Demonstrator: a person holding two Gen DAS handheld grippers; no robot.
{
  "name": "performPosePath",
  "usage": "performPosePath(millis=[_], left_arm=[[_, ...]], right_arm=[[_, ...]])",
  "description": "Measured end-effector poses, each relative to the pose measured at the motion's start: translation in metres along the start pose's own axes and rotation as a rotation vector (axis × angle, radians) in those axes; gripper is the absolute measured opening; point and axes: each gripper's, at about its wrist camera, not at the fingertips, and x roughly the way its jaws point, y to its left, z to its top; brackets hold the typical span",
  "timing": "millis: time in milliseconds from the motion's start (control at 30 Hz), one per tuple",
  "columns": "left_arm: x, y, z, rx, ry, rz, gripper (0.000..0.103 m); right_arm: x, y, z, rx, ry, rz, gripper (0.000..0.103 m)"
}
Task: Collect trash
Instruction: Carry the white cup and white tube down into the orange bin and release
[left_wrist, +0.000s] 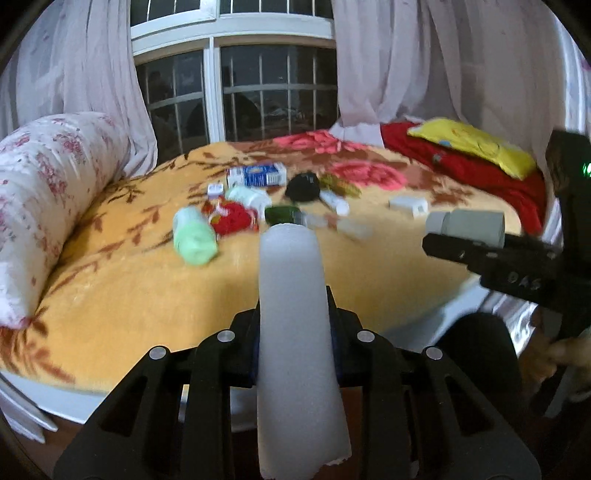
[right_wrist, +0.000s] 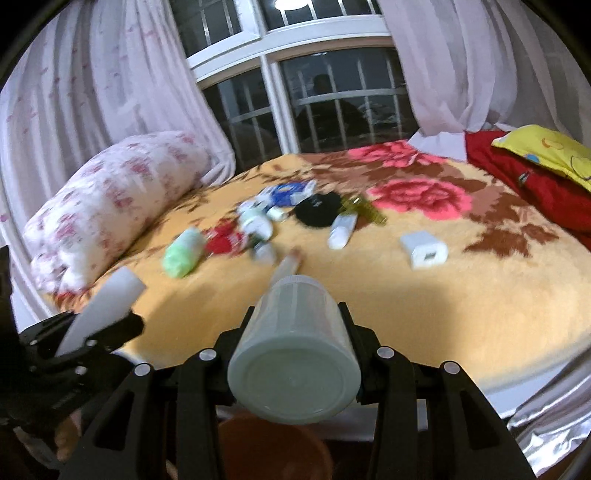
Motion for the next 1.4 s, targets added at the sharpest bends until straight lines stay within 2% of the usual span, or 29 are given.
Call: performPosePath(millis=[133, 200, 467, 600, 733, 767, 800, 867, 1000, 1233, 1400], left_arm=[[0.001, 0.002, -0.030, 0.002, 0.084, -0.003, 0.026], [0.010, 0.004, -0.049, 0.003, 0.159, 0.013, 0.026], [0.079, 0.011, -0.104, -0.075, 0.474, -0.015, 0.026], [0.103, 0.010, -0.119, -0.072, 0.570, -0.026, 0.026], [0.118, 0.015, -0.126, -0.091, 0.632, -0.031, 0.028], [0.121, 0.016, -0.128, -0.091, 0.648, -0.022, 0.032], [0.127, 0.017, -0.131, -0.087, 0.679, -0.007, 0.042], [0.132, 0.017, -0.134, -0.081, 0.707, 0.008, 0.056], [0.127, 0.018, -0.131, -0.083, 0.691, -0.008, 0.064], [0.106, 0.019, -0.120, -0.090, 0.630, -0.006, 0.065], [0.070, 0.032, -0.104, -0.105, 0.561, -0.015, 0.065]], right_arm=[[-0.009, 0.018, -0.028, -0.022, 0.060, 0.023, 0.042], [-0.005, 0.028, -0.049, -0.048, 0.117, 0.029, 0.042], [0.053, 0.035, -0.105, -0.059, 0.385, 0.008, 0.042], [0.076, 0.035, -0.119, -0.066, 0.472, -0.012, 0.042], [0.096, 0.034, -0.131, -0.064, 0.550, -0.008, 0.042], [0.100, 0.033, -0.134, -0.064, 0.564, -0.008, 0.042], [0.103, 0.034, -0.135, -0.066, 0.576, -0.011, 0.042], [0.107, 0.031, -0.139, -0.069, 0.602, -0.022, 0.051], [0.097, 0.031, -0.140, -0.080, 0.567, -0.037, 0.058], [0.060, 0.034, -0.126, -0.082, 0.475, -0.049, 0.059], [0.014, 0.033, -0.091, -0.086, 0.282, -0.013, 0.059]])
